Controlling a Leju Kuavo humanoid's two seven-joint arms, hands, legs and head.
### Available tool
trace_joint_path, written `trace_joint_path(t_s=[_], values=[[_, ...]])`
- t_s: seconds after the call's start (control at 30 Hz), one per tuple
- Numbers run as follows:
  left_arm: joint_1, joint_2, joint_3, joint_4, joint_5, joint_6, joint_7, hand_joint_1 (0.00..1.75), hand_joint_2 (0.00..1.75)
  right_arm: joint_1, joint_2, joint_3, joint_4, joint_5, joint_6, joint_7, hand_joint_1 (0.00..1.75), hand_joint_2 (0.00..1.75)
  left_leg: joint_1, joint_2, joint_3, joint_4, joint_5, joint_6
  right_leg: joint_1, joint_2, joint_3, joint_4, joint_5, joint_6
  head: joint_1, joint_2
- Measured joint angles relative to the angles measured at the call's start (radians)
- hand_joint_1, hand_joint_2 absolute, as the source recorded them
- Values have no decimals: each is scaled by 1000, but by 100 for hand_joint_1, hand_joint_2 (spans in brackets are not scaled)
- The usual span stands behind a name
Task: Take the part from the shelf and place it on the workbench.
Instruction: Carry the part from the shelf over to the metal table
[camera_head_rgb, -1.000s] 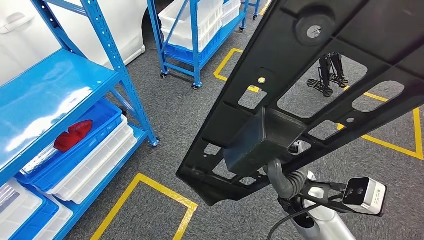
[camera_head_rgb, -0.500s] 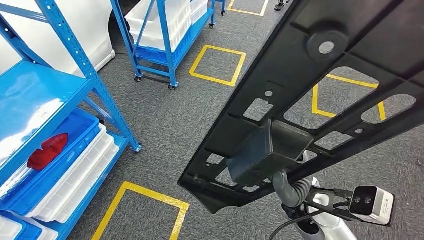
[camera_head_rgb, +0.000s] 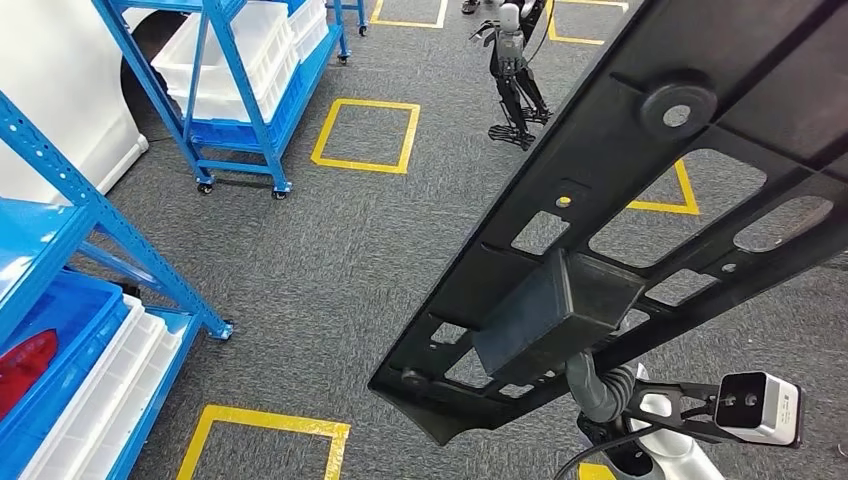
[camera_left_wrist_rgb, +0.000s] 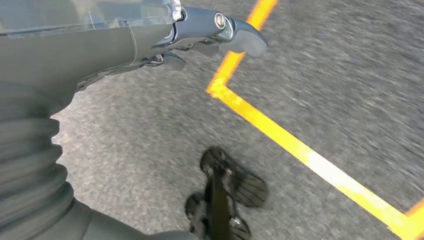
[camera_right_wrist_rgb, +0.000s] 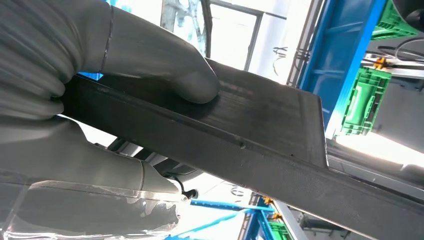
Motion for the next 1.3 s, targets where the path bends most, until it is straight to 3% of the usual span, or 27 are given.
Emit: trace_joint_path(t_s=[0.07, 0.13, 0.2, 0.27, 0.33, 0.37, 0.4, 0.47, 0.5, 0.57, 0.63, 0.7, 0.77, 0.8, 0.83, 0.87, 0.9, 0.93, 1.0, 1.07, 1.13, 1.2, 1.27, 1.3], values=[[-3, 1, 4, 1, 1, 0, -3, 0, 175, 0, -11, -5, 4, -12, 13, 0, 175, 175, -3, -13, 12, -34, 5, 6, -3, 18, -8, 2, 3, 13, 0, 0], [-7, 1, 6, 1, 1, -1, -12, 0, 175, 0, -24, -16, 7, -20, 30, 0, 175, 175, -5, 6, 15, -42, 12, 20, -7, 20, -13, 4, 4, 26, 0, 0], [-5, 1, 8, 1, -1, -6, -25, 0, 175, 2, -31, -35, 10, -10, 54, 0, 175, 175, -5, 28, 20, -52, 19, 35, -6, -26, -36, 51, -26, 34, 4, 0], [-1, 1, 9, 1, -5, -12, -34, 0, 175, 11, -28, -49, 11, 19, 72, 0, 175, 175, -8, 51, 19, -55, 21, 42, -8, -75, -97, 175, -90, 39, 9, 0], [3, 2, 10, 1, -11, -18, -37, 0, 175, 30, -19, -55, 11, 50, 78, 0, 175, 175, -11, 74, 18, -55, 19, 43, -11, -85, -150, 285, -127, 44, 9, 0], [3, 1, 10, 1, -14, -20, -37, 0, 175, 41, -14, -57, 11, 64, 78, 0, 175, 175, -12, 85, 18, -55, 18, 43, -12, -88, -151, 289, -119, 44, 9, 0], [3, 1, 10, 1, -16, -23, -38, 0, 175, 50, -7, -60, 10, 77, 76, 0, 175, 175, -13, 97, 19, -55, 17, 42, -12, -93, -130, 250, -95, 43, 9, 0], [1, 0, 9, 1, -23, -30, -39, 0, 175, 63, 6, -64, 4, 102, 67, 0, 175, 175, -15, 118, 23, -54, 13, 36, -6, -129, -50, 103, -36, 34, 9, 0], [0, -1, 8, 1, -26, -35, -39, 0, 175, 67, 11, -66, -1, 113, 63, 0, 175, 175, -17, 127, 26, -54, 11, 32, -2, -148, -18, 42, -19, 28, 8, 0], [-2, -1, 6, 1, -33, -46, -38, 0, 175, 78, 20, -68, -11, 128, 58, 0, 175, 175, -19, 144, 31, -56, 6, 21, 7, -163, 4, -4, -13, 17, 6, 0], [-7, -1, 3, 1, -37, -54, -37, 0, 175, 95, 27, -70, -22, 142, 56, 0, 175, 175, -16, 155, 38, -57, 1, 8, 6, -141, 5, -11, -9, 8, 5, 0], [-8, 0, 0, 1, -39, -55, -34, 0, 175, 110, 35, -70, -33, 153, 54, -1, 175, 175, -12, 121, 28, -21, -28, -2, 0, -119, 12, -21, -3, -3, 3, 0], [-6, 1, -4, 1, -40, -55, -32, 0, 175, 119, 44, -70, -38, 158, 53, -1, 175, 175, -9, 70, -22, 94, -93, -6, -1, -96, 14, -25, 0, -11, 0, 0], [-5, 1, -5, 1, -40, -55, -31, 0, 175, 125, 48, -70, -39, 162, 53, -1, 175, 175, -9, 59, -56, 165, -124, -7, 0, -84, 14, -24, 0, -13, -1, 0], [-4, 1, -6, 1, -40, -54, -29, 0, 175, 133, 52, -70, -40, 167, 54, -1, 175, 175, -8, 54, -83, 218, -139, -8, 1, -71, 13, -23, 0, -13, -2, 0], [-4, 1, -6, 1, -40, -53, -27, 0, 175, 143, 55, -70, -41, 173, 56, -1, 175, 175, -8, 53, -95, 237, -135, -7, 2, -57, 13, -21, 0, -13, -2, 0], [-3, 1, -6, 1, -40, -53, -25, 0, 175, 153, 59, -70, -44, 180, 58, -1, 175, 175, -8, 51, -88, 214, -109, -6, 2, -42, 13, -17, -1, -12, -2, 0], [-3, 1, -6, 1, -40, -52, -22, 0, 175, 161, 64, -71, -47, 187, 61, -1, 175, 175, -7, 44, -63, 153, -70, -5, 1, -27, 14, -13, -3, -11, -2, 0], [-2, 1, -7, 1, -41, -52, -18, 0, 175, 170, 76, -71, -53, 200, 62, 0, 175, 175, -3, 3, -4, 17, -9, -1, 1, 0, 10, -4, -7, -5, -2, 0], [-4, 2, -7, 2, -42, -54, -16, 0, 175, 175, 87, -71, -57, 210, 57, 0, 175, 175, -3, -23, 19, -39, 2, 2, -1, 20, 3, 2, -7, 5, -1, 0], [-8, 4, -8, 2, -44, -61, -16, 0, 175, 179, 93, -72, -62, 217, 46, 0, 175, 175, -5, -6, 21, -45, 5, 12, -4, 38, -2, 1, -4, 18, -1, 0], [-11, 5, -10, 2, -47, -71, -18, 0, 175, 182, 95, -74, -69, 222, 37, -1, 175, 175, -4, 18, 27, -56, 13, 26, -3, 9, -16, 26, -21, 27, 1, 0], [-9, 7, -12, 2, -49, -80, -21, 0, 175, 182, 98, -77, -73, 226, 30, -1, 175, 175, -5, 44, 30, -64, 17, 35, -2, -52, -67, 130, -79, 31, 5, 0], [-7, 8, -12, 2, -50, -83, -23, 0, 175, 181, 100, -77, -73, 227, 27, -1, 175, 175, -7, 56, 29, -64, 17, 37, -3, -72, -102, 201, -111, 34, 7, 0]])
